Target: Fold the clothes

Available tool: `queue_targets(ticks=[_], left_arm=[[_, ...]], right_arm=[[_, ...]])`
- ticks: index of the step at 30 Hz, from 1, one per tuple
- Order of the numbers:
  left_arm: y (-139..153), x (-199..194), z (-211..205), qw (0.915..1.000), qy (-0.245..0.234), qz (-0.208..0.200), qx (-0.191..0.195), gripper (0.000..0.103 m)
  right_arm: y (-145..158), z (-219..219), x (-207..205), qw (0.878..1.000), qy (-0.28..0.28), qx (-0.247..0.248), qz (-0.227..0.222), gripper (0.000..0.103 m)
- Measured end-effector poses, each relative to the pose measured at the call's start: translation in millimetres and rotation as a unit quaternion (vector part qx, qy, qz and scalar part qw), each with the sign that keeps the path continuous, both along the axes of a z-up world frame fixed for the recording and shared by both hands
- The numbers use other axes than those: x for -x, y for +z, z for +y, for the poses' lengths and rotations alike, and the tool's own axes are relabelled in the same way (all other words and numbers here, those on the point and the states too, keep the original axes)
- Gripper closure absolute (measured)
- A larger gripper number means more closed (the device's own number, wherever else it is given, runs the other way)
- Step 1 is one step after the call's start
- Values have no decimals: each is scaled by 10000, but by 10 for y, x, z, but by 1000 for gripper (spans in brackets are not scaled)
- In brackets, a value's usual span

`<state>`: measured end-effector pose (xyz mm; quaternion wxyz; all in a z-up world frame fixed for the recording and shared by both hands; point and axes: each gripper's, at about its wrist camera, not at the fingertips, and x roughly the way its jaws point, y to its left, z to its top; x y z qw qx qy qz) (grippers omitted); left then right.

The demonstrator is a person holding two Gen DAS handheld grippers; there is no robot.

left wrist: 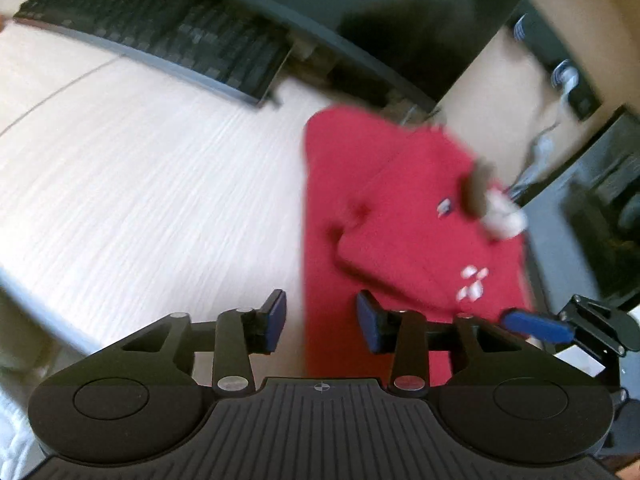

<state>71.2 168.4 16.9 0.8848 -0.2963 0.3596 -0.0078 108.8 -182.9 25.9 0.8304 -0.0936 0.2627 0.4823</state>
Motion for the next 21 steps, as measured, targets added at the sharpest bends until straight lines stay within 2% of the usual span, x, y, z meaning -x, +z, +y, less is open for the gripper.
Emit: queue_targets(ticks=[1, 3, 4, 6, 8, 11, 12, 15, 18, 21], left_arm=[[75, -8, 57, 9998, -8, -173, 88, 42], [196, -79, 177, 9979, -38, -493, 424, 12], [231, -132, 230, 9963, -75, -598, 615, 8], [260, -292, 300, 9942, -100, -640, 854, 8], [253, -479, 334, 9945, -136, -551, 885, 8], [65, -725, 328, 9946, -351, -124, 968, 7], [-18, -806, 325, 9940, -419, 53, 1008, 7], [-265, -995, 272, 9914, -618, 424, 1073, 7], [-440, -1061, 211, 9866, -786, 466, 1355, 7], [-530, -1094, 135, 9856, -815, 455, 1410, 5]], right_arm=[[53, -120, -142, 9989, -264, -225, 322, 0], [20, -297, -514, 9893, -846, -553, 1055, 0], [-37, -367, -677, 9818, -1151, -629, 1372, 0], [-189, -483, -940, 9625, -1618, -751, 2045, 0], [-397, -547, -1203, 9338, -1922, -962, 2862, 0], [-692, -543, -1442, 8968, -2211, -965, 3709, 0], [-768, -537, -1499, 8884, -2262, -926, 3887, 0], [-931, -513, -1567, 8718, -2054, -1156, 4295, 0], [-1019, -472, -1569, 8641, -1878, -1330, 4477, 0], [-1092, -401, -1584, 8540, -1765, -1587, 4629, 0]])
